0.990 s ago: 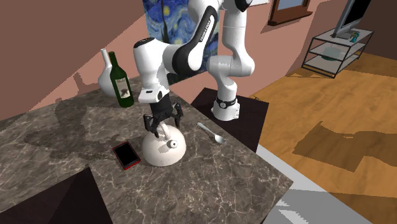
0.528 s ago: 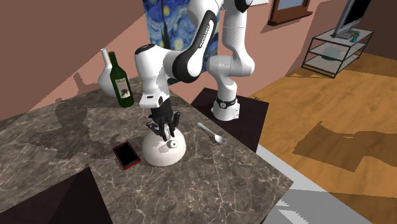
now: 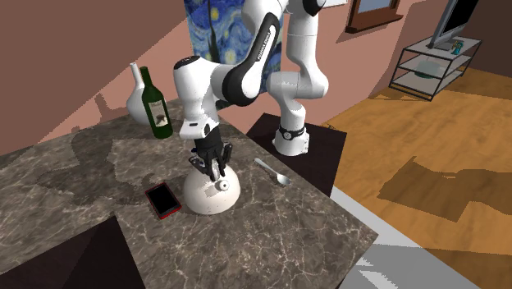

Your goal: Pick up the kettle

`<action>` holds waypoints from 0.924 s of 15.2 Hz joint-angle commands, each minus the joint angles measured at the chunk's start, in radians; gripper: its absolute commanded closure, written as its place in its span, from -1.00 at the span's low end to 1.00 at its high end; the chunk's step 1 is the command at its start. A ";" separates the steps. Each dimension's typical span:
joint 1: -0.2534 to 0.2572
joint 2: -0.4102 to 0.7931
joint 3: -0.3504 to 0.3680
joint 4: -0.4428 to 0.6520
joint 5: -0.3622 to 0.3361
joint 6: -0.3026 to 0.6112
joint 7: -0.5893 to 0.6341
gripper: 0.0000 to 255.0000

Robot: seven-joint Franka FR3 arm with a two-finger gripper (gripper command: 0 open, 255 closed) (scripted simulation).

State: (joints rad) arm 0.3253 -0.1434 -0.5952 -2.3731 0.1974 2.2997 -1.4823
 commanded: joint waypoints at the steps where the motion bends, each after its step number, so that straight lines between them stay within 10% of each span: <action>1: -0.003 -0.015 0.003 0.009 -0.014 -0.019 0.014 1.00; 14: -0.019 -0.106 0.033 0.109 -0.088 -0.189 0.096 1.00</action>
State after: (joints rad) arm 0.3068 -0.2432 -0.5650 -2.2746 0.1134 2.1237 -1.3918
